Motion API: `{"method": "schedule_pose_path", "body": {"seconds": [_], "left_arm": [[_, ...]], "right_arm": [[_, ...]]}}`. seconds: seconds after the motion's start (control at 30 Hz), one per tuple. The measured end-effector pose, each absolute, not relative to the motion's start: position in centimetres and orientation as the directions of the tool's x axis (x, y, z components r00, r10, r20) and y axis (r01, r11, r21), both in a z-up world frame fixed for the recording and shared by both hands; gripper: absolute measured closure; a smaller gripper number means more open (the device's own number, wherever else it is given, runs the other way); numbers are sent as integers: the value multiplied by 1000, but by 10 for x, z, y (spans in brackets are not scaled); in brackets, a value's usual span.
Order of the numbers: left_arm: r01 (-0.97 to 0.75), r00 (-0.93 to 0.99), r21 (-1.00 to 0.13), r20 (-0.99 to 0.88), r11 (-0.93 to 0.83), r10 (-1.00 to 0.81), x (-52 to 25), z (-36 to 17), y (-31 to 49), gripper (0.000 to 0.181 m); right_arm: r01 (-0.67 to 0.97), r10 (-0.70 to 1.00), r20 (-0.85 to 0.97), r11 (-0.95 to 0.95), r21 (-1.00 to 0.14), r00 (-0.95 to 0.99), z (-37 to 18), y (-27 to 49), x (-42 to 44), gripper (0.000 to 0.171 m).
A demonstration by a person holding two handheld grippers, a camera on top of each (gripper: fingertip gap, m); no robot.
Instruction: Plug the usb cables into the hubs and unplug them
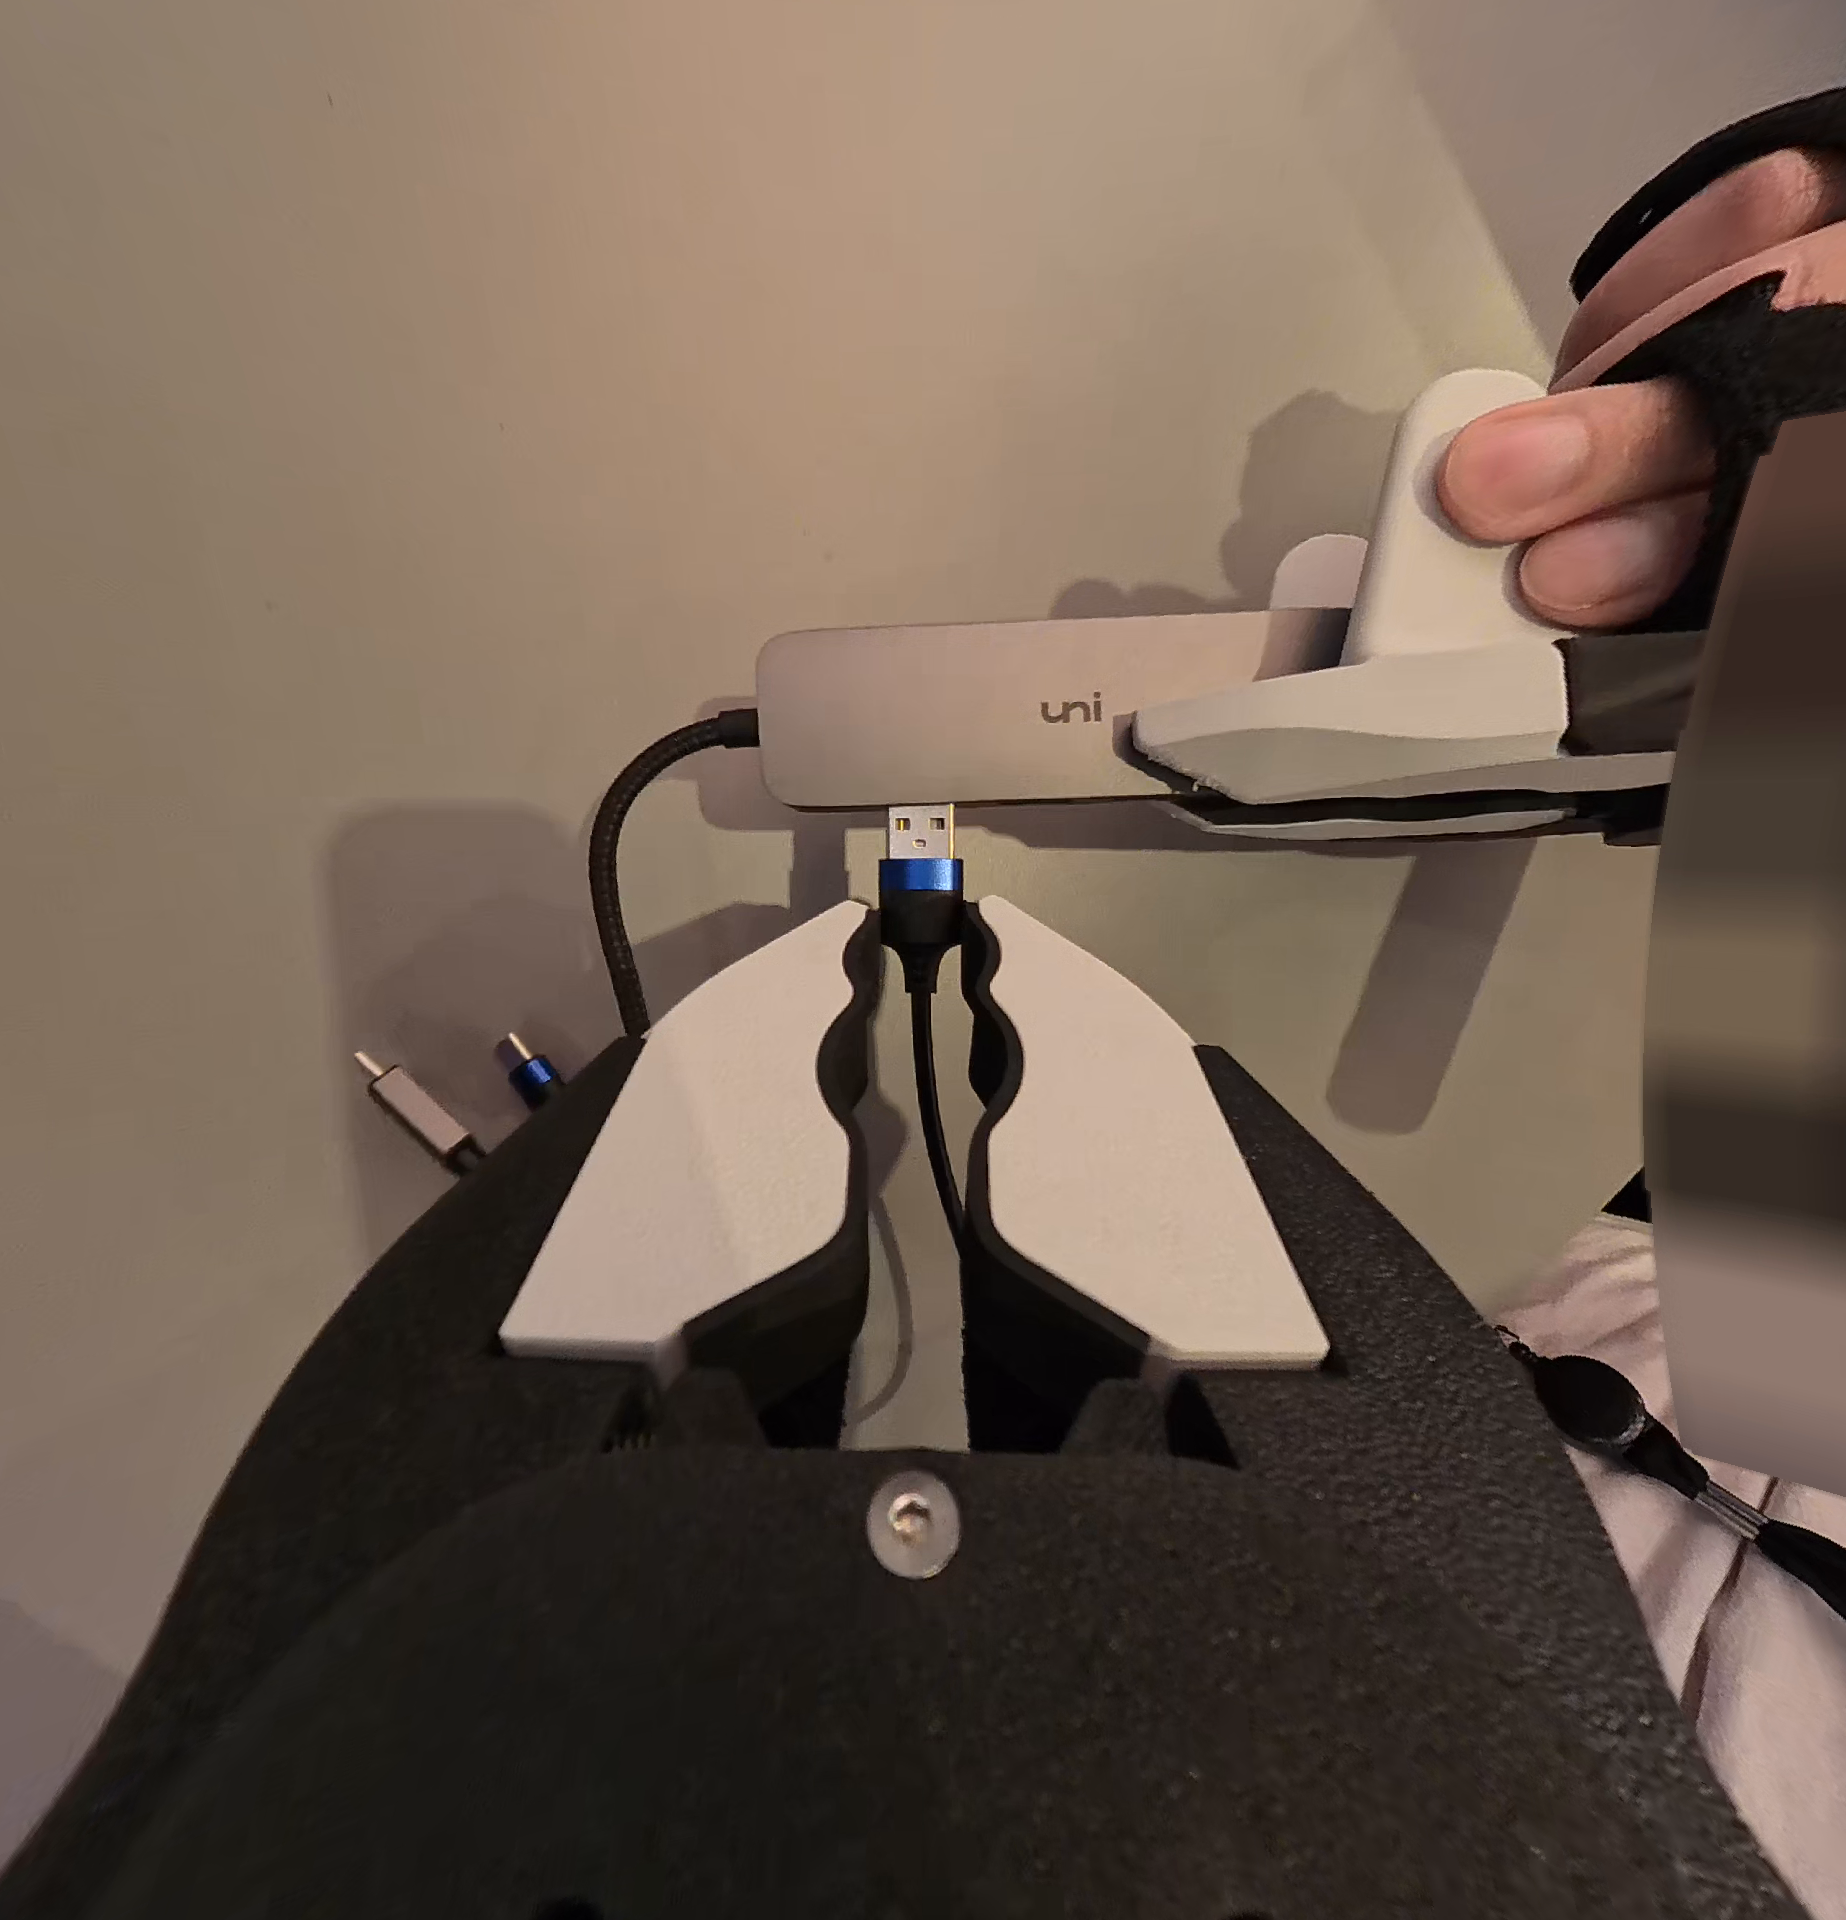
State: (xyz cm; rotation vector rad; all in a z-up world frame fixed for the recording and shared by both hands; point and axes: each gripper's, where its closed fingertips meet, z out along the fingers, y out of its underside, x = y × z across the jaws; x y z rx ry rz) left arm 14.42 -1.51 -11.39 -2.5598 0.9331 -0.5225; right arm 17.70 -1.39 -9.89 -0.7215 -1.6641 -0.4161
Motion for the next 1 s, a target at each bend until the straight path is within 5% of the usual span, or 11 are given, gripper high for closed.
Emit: {"method": "schedule_pose_path", "body": {"seconds": [1.0], "left_arm": [[-556,695,-387,270,-736,-667,150,-124,-24,167]], "right_arm": [[583,329,936,787,-200,-123,-105,-27,178,160]]}}
